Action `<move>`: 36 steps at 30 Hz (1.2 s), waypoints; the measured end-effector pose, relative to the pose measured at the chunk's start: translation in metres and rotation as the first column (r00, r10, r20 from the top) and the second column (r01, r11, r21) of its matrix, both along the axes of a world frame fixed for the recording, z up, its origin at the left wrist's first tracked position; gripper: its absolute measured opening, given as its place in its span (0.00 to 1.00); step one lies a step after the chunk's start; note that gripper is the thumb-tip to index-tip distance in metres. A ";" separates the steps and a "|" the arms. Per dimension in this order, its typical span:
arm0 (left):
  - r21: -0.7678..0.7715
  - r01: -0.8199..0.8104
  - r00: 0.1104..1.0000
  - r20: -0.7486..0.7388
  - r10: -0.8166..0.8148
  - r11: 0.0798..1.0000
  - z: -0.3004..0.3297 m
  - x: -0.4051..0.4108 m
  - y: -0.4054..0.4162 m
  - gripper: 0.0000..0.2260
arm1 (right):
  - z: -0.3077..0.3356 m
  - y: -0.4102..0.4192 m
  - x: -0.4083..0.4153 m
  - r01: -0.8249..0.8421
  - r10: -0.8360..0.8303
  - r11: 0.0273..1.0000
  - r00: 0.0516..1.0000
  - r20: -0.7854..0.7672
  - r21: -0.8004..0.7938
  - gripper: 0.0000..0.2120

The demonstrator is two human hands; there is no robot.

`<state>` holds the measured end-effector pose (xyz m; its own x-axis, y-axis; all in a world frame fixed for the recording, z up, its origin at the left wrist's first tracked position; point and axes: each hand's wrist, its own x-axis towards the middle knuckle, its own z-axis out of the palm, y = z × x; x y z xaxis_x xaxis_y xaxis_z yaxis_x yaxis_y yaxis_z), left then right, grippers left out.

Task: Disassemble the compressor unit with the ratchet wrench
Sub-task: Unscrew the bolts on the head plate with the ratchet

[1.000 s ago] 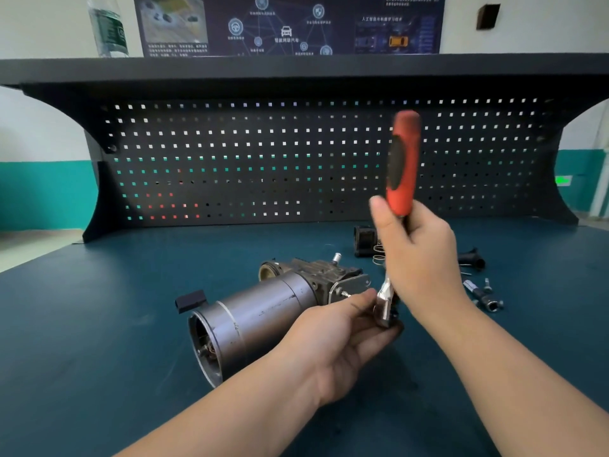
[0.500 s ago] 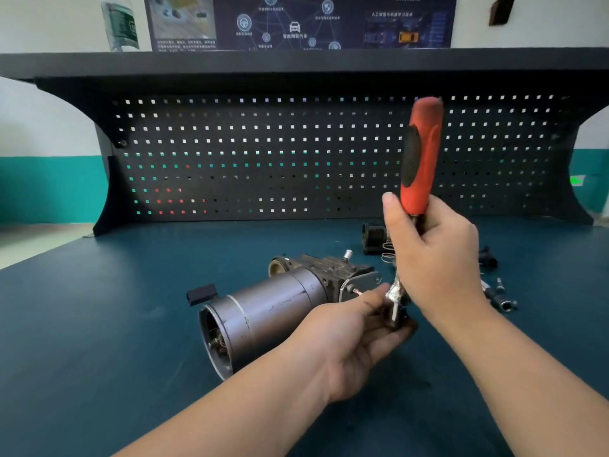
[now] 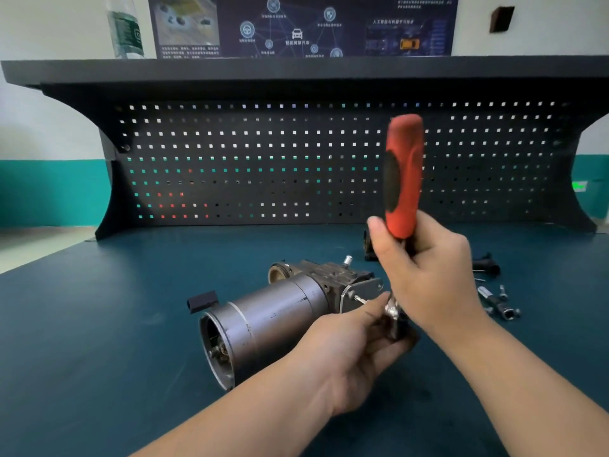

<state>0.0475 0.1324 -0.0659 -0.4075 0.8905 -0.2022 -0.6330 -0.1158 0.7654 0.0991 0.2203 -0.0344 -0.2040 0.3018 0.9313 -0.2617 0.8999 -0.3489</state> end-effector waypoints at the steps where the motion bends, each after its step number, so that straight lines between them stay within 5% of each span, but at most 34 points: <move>1: -0.003 0.006 1.000 -0.018 -0.006 1.000 -0.001 0.000 0.000 0.09 | -0.003 -0.004 0.000 0.018 -0.019 0.993 1.000 0.008 0.113 0.16; 3: -0.006 0.003 1.000 -0.017 -0.003 1.000 -0.002 -0.001 0.002 0.11 | -0.005 -0.003 -0.002 0.048 -0.048 0.997 0.999 -0.010 0.062 0.17; 5: -0.006 0.007 1.000 0.009 -0.007 1.000 -0.001 -0.001 0.003 0.07 | -0.004 0.008 -0.006 0.081 -0.089 0.961 0.996 -0.020 -0.263 0.19; 8: 0.002 0.023 0.998 0.055 -0.023 1.000 0.001 -0.002 0.004 0.07 | -0.015 0.037 -0.013 0.147 -0.056 0.575 0.988 0.141 -0.805 0.14; 10: 0.008 0.040 0.998 0.049 -0.040 0.999 0.002 -0.002 0.005 0.08 | -0.025 0.045 -0.017 0.098 0.084 0.257 0.989 0.123 -0.961 0.11; 11: 0.008 0.037 0.998 0.045 -0.037 0.999 0.002 -0.002 0.005 0.08 | -0.027 0.046 -0.018 0.095 0.098 0.204 0.988 0.117 -0.974 0.10; 12: 0.003 0.027 0.999 0.040 -0.027 1.000 0.002 -0.002 0.005 0.08 | -0.027 0.046 -0.018 0.118 0.068 0.255 0.988 0.140 -0.960 0.11; 14: -0.012 0.000 1.000 0.023 0.000 1.000 0.001 -0.003 0.004 0.09 | -0.018 0.040 -0.014 0.095 -0.032 0.549 0.995 0.093 -0.830 0.14; 16: -0.019 -0.023 1.000 0.012 0.023 1.000 0.001 -0.003 0.003 0.10 | -0.004 0.024 -0.006 -0.007 -0.006 0.858 1.000 -0.024 -0.514 0.19; 18: -0.008 -0.021 1.000 0.003 0.021 1.000 0.000 -0.002 0.002 0.08 | 0.000 0.008 -0.002 -0.041 0.038 0.992 0.999 -0.026 -0.116 0.18; 20: 0.006 -0.005 1.000 -0.006 0.005 1.000 -0.001 -0.001 0.002 0.09 | -0.004 0.000 -0.002 0.024 -0.023 0.991 1.000 -0.013 0.130 0.16; 21: 0.003 -0.008 1.000 -0.006 0.008 1.000 -0.001 -0.001 0.002 0.10 | -0.006 0.000 -0.004 0.058 -0.055 0.990 0.998 -0.022 0.128 0.16; 24: -0.002 -0.012 1.000 -0.002 0.012 1.000 -0.001 -0.002 0.004 0.08 | -0.005 0.012 -0.008 0.102 -0.116 0.960 0.993 -0.036 -0.262 0.20; 27: 0.007 -0.005 1.000 0.019 0.005 1.000 0.001 -0.002 0.005 0.07 | -0.014 0.040 -0.012 0.175 -0.104 0.639 0.984 0.142 -0.749 0.16; 29: 0.022 0.006 0.999 0.034 -0.007 1.000 0.002 -0.001 0.005 0.07 | -0.021 0.047 -0.015 0.165 0.023 0.370 0.982 0.187 -0.914 0.11; 30: 0.025 0.008 0.999 0.034 -0.009 1.000 0.002 0.000 0.005 0.07 | -0.023 0.048 -0.016 0.171 0.028 0.335 0.981 0.191 -0.927 0.12; 31: 0.023 0.006 0.999 0.033 -0.007 1.000 0.002 0.000 0.005 0.07 | -0.023 0.047 -0.016 0.176 -0.003 0.391 0.982 0.190 -0.903 0.12; 33: 0.014 -0.010 0.999 0.035 0.009 1.000 0.000 -0.001 0.005 0.08 | -0.015 0.039 -0.013 0.110 -0.079 0.666 0.994 0.076 -0.738 0.17; 36: 0.004 -0.024 1.000 0.015 0.024 1.000 -0.002 -0.003 0.004 0.09 | 0.000 0.015 -0.003 -0.002 -0.006 0.982 0.999 -0.047 -0.187 0.19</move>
